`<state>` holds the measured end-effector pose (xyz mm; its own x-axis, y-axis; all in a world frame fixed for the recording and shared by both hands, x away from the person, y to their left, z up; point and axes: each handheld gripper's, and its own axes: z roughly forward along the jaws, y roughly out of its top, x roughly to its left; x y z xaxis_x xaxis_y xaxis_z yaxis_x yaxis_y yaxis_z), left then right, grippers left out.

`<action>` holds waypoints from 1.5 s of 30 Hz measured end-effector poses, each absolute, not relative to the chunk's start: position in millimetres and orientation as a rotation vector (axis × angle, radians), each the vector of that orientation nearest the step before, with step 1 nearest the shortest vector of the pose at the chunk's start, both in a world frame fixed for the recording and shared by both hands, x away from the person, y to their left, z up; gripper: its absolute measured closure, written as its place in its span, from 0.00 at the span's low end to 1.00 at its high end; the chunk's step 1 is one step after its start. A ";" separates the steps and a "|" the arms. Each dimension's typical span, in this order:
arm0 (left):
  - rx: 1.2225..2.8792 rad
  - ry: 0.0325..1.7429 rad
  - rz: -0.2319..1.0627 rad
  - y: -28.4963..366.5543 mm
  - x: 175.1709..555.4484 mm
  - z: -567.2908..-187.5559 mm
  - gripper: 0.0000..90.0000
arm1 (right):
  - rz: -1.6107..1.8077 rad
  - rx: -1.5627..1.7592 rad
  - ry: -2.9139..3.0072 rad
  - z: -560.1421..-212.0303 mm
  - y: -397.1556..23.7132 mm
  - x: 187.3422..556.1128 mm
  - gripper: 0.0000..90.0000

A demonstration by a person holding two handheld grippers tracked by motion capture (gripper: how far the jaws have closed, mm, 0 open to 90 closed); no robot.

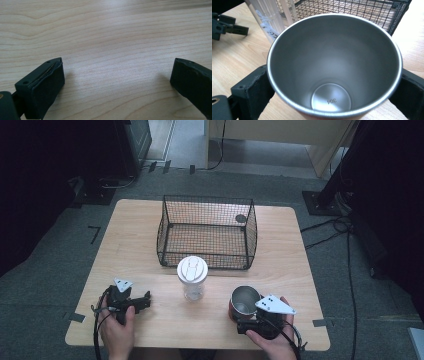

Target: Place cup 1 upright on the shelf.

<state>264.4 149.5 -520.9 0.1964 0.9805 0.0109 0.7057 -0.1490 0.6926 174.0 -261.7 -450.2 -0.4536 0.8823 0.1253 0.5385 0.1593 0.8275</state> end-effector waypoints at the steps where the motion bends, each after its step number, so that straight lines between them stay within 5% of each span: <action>1: 1.922 1.568 0.643 149.4 264.4 -520.9 0.00 | 1.207 1.355 2.048 -449.8 -260.5 175.1 0.03; 45: 1.922 1.569 0.643 149.4 264.4 -520.8 0.00 | 1.144 1.368 1.934 -424.6 -247.8 186.2 0.08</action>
